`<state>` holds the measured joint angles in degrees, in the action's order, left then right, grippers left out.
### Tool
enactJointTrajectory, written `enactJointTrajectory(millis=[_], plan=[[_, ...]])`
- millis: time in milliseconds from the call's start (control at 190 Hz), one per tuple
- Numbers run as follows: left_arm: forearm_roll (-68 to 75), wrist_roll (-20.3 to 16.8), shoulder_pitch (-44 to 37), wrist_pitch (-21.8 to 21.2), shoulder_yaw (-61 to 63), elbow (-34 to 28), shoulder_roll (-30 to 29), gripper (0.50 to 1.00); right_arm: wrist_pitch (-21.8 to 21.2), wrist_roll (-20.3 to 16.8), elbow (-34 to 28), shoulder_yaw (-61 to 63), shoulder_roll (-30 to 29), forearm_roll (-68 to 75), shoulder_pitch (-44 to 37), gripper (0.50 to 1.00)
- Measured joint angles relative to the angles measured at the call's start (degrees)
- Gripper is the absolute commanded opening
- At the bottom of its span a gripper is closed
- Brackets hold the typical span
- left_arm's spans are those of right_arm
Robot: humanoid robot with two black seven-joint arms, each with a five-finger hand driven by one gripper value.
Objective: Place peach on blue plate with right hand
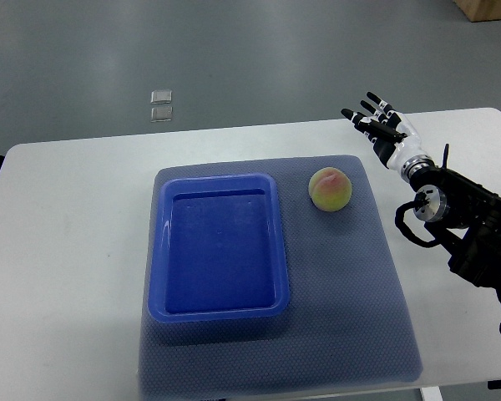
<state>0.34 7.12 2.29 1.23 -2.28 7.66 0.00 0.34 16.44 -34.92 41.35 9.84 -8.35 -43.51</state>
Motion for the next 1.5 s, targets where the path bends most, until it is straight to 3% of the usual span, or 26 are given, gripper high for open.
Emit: enactJointTrajectory(millis=[826, 1232, 1353, 1500], plan=[[0.0, 0.0, 0.0, 0.0, -0.1, 0.3, 0.0, 1.000, 0.0, 0.0, 0.7, -0.1, 0.2, -0.1, -0.5, 0.930], [0.0, 0.0, 0.0, 0.0, 0.1, 0.2, 0.0, 1.000, -6.1, 0.1, 0.6, -1.9, 2.0, -9.5, -2.5, 0.924], [0.0, 0.0, 0.0, 0.0, 0.1, 0.1, 0.0, 1.000, -8.9, 0.5, 0.5, -7.4, 3.8, -16.7, -5.0, 0.924], [0.0, 0.0, 0.1, 0.0, 0.2, 0.0, 0.0, 1.000, -12.9, 3.7, 0.4, -20.0, 6.2, -26.4, -11.1, 0.921]])
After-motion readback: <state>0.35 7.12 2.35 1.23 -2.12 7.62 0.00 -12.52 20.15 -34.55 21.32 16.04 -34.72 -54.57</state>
